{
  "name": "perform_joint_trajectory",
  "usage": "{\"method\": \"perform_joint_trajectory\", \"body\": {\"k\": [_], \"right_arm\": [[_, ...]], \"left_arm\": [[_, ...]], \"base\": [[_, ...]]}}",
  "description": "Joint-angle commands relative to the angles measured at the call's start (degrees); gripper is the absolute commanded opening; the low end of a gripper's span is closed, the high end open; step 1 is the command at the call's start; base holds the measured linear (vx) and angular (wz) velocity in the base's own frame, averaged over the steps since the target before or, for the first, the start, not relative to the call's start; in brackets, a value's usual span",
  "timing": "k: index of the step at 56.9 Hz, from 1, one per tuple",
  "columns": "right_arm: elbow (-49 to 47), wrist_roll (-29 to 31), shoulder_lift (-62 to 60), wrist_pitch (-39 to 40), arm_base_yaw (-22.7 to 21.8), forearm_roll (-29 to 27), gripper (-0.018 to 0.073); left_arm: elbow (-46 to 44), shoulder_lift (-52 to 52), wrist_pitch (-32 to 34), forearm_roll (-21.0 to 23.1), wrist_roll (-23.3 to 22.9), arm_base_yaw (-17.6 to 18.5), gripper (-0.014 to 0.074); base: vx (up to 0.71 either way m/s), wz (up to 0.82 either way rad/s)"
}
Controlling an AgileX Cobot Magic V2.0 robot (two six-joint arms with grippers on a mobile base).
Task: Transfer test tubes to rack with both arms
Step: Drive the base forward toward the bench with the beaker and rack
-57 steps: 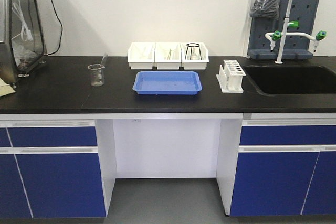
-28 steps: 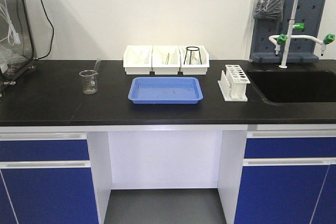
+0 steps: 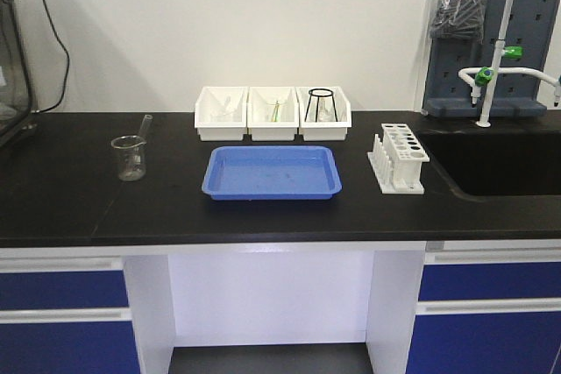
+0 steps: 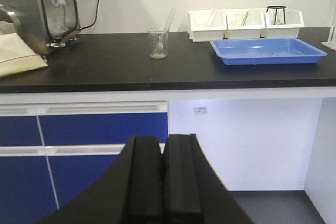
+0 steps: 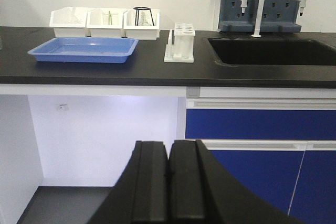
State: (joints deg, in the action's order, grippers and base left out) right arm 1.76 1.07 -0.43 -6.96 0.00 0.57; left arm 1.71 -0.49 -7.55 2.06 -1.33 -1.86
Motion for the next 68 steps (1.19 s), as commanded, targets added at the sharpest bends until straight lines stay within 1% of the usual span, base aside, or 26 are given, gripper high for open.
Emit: {"method": "perform_joint_trajectory", "body": {"k": [1, 37, 68], "right_arm": [[0.6, 0.53, -0.59, 4.86, -0.09, 0.59, -0.0008], [0.6, 0.53, -0.59, 4.86, -0.09, 0.59, -0.0008], [0.6, 0.53, -0.59, 4.79, -0.09, 0.59, -0.0008]], "left_arm": [[1.47, -1.15, 4.8, 0.53, -0.4, -0.03, -0.002], [1.47, -1.15, 4.8, 0.53, -0.4, -0.03, -0.002], [1.47, -1.15, 4.8, 0.53, -0.4, -0.03, -0.002]], "base": [[0.31, -0.07], [0.4, -0.1], [0.42, 0.06]]}}
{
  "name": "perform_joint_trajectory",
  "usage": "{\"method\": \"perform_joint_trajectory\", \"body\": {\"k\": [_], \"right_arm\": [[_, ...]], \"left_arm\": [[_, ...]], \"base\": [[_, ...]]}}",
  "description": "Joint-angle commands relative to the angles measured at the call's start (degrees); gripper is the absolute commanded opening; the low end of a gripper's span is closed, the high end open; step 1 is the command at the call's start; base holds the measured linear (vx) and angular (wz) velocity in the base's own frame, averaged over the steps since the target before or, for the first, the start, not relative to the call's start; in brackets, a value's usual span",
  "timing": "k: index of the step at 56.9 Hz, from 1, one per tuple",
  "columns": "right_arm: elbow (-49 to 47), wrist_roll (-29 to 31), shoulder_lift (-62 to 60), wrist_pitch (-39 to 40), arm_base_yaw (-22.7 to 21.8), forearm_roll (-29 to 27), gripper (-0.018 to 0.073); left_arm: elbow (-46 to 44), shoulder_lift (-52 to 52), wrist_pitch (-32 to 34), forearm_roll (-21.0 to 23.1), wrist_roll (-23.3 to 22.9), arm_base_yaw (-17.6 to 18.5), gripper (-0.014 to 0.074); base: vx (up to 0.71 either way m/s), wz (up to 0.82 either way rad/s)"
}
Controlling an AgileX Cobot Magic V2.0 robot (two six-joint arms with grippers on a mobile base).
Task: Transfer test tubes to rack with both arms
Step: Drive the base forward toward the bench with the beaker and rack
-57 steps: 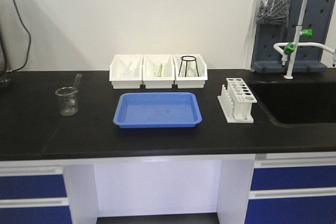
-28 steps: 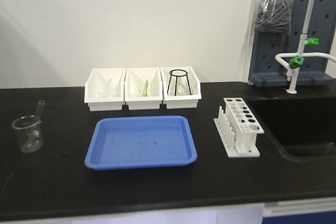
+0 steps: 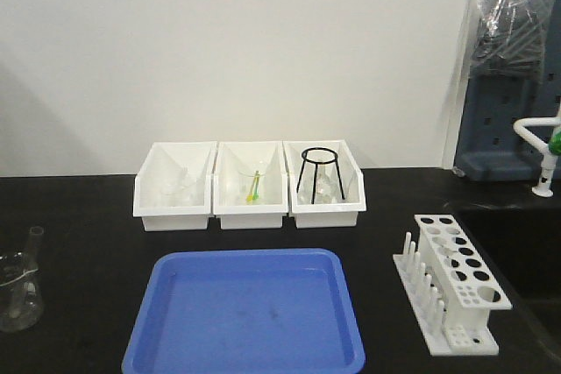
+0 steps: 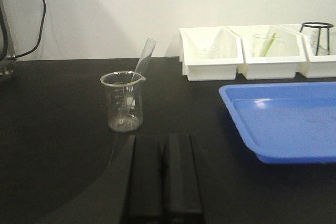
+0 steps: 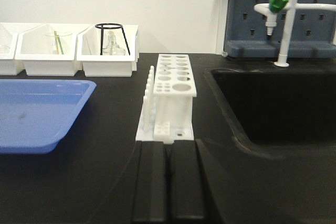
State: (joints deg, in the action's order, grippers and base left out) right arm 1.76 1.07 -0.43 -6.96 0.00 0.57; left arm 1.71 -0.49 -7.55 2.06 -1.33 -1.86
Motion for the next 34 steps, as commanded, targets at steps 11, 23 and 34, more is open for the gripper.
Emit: {"method": "perform_joint_trajectory", "body": {"k": [11, 23, 34], "right_arm": [[0.6, 0.53, -0.59, 4.79, -0.09, 0.59, -0.0008], [0.6, 0.53, -0.59, 4.79, -0.09, 0.59, -0.0008], [0.6, 0.53, -0.59, 4.79, -0.09, 0.59, -0.0008]], "left_arm": [[1.47, -1.15, 4.8, 0.53, -0.4, -0.03, -0.002], [1.47, -1.15, 4.8, 0.53, -0.4, -0.03, -0.002], [1.47, -1.15, 4.8, 0.53, -0.4, -0.03, -0.002]], "base": [[0.32, 0.07], [0.27, 0.04], [0.22, 0.01]]}}
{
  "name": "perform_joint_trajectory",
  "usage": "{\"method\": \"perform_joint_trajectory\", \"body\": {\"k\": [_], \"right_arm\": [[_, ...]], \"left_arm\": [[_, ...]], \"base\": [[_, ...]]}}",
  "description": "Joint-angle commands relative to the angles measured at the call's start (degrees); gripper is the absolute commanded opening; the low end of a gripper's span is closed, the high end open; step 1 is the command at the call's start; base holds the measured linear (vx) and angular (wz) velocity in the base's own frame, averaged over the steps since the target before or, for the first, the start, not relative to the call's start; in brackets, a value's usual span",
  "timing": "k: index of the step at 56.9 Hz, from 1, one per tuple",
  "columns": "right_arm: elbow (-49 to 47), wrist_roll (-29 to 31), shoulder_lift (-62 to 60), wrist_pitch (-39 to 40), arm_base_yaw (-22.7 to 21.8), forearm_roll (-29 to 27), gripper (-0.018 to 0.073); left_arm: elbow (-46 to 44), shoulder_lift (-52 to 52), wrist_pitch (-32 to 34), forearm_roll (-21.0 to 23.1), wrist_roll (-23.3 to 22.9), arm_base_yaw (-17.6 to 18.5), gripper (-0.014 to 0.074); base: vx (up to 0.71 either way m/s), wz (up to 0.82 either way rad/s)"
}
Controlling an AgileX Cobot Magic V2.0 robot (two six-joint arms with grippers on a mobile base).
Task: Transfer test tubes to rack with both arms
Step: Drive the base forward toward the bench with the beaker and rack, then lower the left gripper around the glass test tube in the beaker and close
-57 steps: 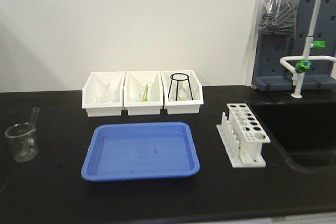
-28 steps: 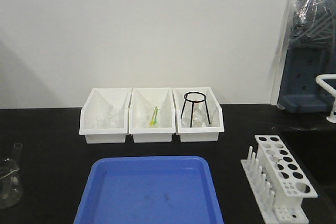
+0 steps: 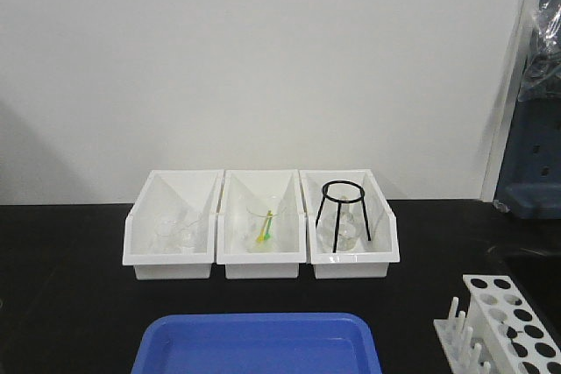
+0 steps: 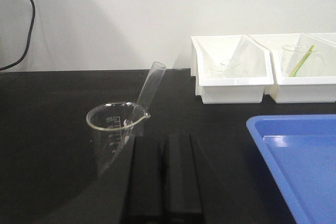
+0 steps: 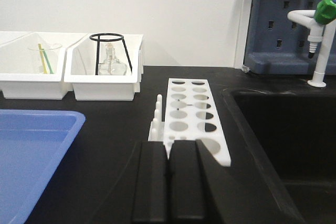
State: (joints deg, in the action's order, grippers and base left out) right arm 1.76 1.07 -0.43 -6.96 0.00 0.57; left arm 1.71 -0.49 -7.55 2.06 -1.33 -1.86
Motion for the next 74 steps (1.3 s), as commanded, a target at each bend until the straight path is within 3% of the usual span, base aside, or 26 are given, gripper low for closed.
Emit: {"method": "perform_joint_trajectory", "body": {"k": [1, 55, 74], "right_arm": [[0.6, 0.53, -0.59, 4.79, -0.09, 0.59, -0.0008], [0.6, 0.53, -0.59, 4.86, -0.09, 0.7, -0.0008], [0.6, 0.53, -0.59, 11.03, -0.13, 0.58, -0.0008]], "left_arm": [[1.47, -1.15, 4.8, 0.53, -0.4, -0.03, -0.002], [1.47, -1.15, 4.8, 0.53, -0.35, -0.03, -0.002], [1.12, -1.15, 12.94, 0.53, -0.35, -0.03, -0.002]], "base": [[0.2, 0.0], [0.08, 0.01], [0.0, 0.0]]}}
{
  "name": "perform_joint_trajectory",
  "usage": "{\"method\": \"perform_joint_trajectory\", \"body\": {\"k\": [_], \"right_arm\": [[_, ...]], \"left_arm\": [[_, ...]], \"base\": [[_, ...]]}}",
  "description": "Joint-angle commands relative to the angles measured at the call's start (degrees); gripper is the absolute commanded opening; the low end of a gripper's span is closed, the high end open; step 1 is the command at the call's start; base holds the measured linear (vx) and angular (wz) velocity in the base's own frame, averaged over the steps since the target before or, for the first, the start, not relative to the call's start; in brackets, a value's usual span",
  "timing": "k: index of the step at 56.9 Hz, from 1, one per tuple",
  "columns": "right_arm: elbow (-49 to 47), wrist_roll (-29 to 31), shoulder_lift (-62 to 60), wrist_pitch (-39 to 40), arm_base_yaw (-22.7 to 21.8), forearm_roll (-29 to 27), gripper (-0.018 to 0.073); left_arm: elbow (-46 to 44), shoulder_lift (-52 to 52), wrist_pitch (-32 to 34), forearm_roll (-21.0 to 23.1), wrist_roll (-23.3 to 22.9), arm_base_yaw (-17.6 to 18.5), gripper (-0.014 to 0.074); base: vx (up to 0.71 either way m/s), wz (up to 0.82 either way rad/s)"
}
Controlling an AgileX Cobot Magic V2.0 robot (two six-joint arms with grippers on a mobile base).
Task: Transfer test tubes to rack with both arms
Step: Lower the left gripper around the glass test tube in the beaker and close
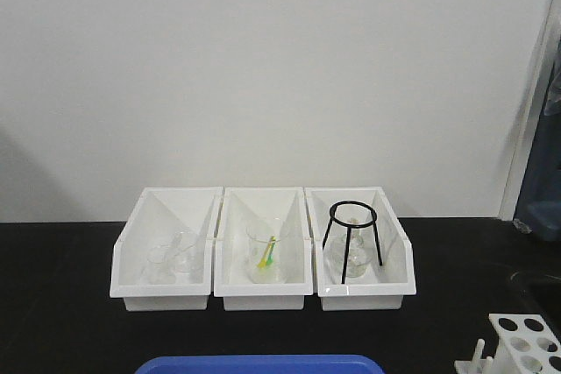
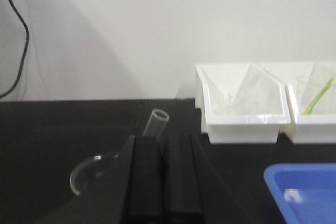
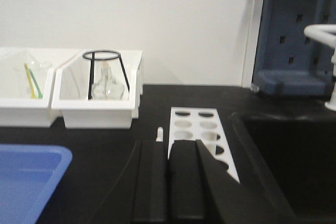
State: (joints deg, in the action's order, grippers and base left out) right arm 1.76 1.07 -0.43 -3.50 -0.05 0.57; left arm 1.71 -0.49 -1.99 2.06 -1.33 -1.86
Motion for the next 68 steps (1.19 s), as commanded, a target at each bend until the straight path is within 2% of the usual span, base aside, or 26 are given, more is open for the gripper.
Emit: {"method": "perform_joint_trajectory", "body": {"k": [1, 14, 20, 25, 30, 37, 43, 52, 61, 68], "right_arm": [[0.6, 0.53, -0.59, 8.07, -0.07, 0.67, -0.0008], [-1.54, 1.44, -0.59, 13.64, -0.11, 0.8, -0.0008], [-6.14, 1.44, 0.56, 9.89, -0.11, 0.8, -0.0006], [-9.78, 1.44, 2.55, 7.49, -0.11, 0.87, -0.0004], [-12.15, 1.44, 5.17, 7.54, -0.11, 1.31, -0.0003], [-12.35, 1.37, 9.2, 6.48, -0.11, 0.7, 0.0], [-12.35, 1.32, 12.33, 5.18, -0.11, -0.57, 0.0013], [-12.35, 1.32, 16.43, 5.72, -0.11, -1.02, 0.0072], [-12.35, 1.32, 19.58, 5.77, -0.11, -1.02, 0.0196], [-12.35, 1.32, 21.09, 6.15, -0.11, -1.02, 0.0331]], "left_arm": [[1.12, -1.15, 7.7, 0.53, -0.35, -0.03, -0.002], [-0.08, -1.08, 20.04, 0.53, -0.9, 0.03, -0.002], [-3.39, -0.45, 17.4, 0.47, -0.67, 0.03, -0.0015], [-7.96, 1.35, 12.18, -0.01, 0.71, 0.03, -0.0003], [-11.8, 4.68, 7.84, -0.07, 3.61, 0.03, 0.0017], [-13.77, 9.43, 6.93, -0.07, 6.95, 0.03, 0.0061], [-13.77, 13.47, 6.69, -0.07, 8.78, 0.03, 0.0132], [-13.77, 18.24, 5.52, -0.07, 8.78, 0.03, 0.0309], [-13.77, 22.79, 4.81, 0.12, 8.72, 0.03, 0.0491], [-13.71, 26.06, 4.74, 0.12, 8.72, 0.03, 0.0556]], "base": [[0.0, 0.0], [0.0, 0.0], [0.0, 0.0], [0.0, 0.0], [0.0, 0.0], [0.0, 0.0], [0.0, 0.0], [0.0, 0.0], [0.0, 0.0], [0.0, 0.0]]}}
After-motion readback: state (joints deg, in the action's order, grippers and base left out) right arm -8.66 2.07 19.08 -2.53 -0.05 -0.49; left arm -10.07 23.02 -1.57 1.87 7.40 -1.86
